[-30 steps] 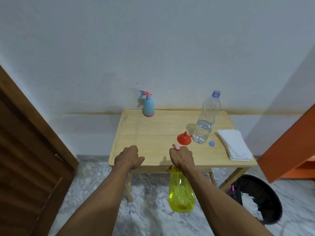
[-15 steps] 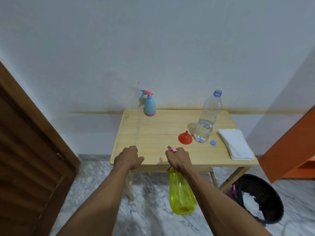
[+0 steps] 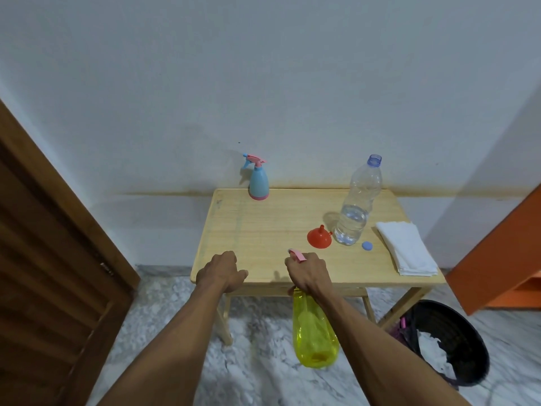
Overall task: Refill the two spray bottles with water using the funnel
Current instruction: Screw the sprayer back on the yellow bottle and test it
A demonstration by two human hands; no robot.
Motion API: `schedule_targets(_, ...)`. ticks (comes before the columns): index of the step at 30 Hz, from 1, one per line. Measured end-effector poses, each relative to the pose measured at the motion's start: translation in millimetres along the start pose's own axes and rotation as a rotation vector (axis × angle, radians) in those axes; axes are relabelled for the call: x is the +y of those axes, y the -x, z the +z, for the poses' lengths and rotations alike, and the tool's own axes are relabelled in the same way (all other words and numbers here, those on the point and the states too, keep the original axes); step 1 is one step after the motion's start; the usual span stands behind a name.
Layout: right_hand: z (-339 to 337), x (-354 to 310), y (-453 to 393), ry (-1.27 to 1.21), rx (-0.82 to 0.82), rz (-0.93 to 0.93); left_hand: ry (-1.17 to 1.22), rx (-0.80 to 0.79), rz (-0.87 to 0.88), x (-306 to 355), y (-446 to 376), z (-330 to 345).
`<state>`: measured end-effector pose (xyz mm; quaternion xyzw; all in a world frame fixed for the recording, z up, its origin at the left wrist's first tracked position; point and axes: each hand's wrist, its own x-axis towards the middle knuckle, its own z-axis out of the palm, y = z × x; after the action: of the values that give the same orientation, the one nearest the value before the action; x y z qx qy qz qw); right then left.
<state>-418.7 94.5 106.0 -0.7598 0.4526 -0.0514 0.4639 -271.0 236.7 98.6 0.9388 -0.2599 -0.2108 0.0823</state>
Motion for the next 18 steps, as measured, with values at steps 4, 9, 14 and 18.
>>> schedule_targets(4,-7,3,-3,0.012,0.053,-0.025,-0.006,-0.001,0.004,4,0,1)
schedule_targets(9,-21,4,-11,-0.108,0.13,-0.058,0.014,-0.014,0.031,20,-1,4)
schedule_targets(14,-47,-4,-19,-0.27,0.23,-0.214,0.245,-0.062,0.161,60,-5,17)
schedule_targets(18,-76,-15,-17,-0.353,0.249,-0.359,0.467,-0.122,0.324,102,-4,25)
